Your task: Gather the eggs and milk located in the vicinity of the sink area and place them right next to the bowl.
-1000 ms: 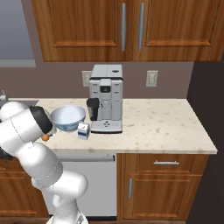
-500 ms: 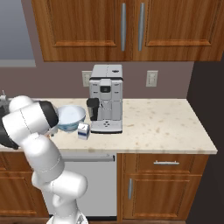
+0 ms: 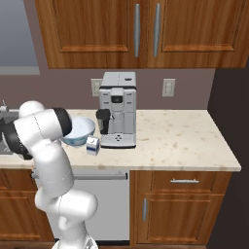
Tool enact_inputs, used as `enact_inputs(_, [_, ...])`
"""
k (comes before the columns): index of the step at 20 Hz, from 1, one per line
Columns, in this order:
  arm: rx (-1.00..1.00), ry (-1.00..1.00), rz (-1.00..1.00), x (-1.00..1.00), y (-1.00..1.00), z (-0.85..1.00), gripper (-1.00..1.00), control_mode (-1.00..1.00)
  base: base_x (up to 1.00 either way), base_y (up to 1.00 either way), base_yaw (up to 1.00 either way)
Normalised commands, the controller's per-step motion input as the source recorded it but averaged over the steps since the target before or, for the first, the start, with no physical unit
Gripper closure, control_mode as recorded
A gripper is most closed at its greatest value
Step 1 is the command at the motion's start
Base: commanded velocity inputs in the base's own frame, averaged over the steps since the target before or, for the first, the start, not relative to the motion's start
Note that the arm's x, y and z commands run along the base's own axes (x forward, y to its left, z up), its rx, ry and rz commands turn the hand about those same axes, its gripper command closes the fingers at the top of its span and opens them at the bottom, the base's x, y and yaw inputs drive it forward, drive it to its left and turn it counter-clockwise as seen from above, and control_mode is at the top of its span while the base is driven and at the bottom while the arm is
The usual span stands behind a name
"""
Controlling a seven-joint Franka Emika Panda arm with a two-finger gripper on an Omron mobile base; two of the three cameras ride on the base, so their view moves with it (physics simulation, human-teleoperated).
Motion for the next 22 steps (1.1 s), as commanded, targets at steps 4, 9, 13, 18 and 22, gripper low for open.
enact_inputs(4, [0.01,-0.01,-0.02,-0.11,-0.08,-0.07,1.00,-1.00,0.00,0.00,0.00])
enact_inputs(9, [0.00,-0.12,-0.14,-0.24,-0.16,0.00,1.00,-1.00,0.00,0.00,0.00])
enact_inputs(13, [0.00,-0.19,-0.20,-0.09,-0.17,0.08,1.00,-1.00,0.00,0.00,0.00])
enact_inputs(18, [0.00,-0.18,-0.22,0.00,-0.26,0.10,1.00,-1.00,0.00,0.00,0.00])
enact_inputs(22, [0.00,-0.16,-0.20,0.01,-0.22,0.02,1.00,-1.00,0.00,0.00,0.00])
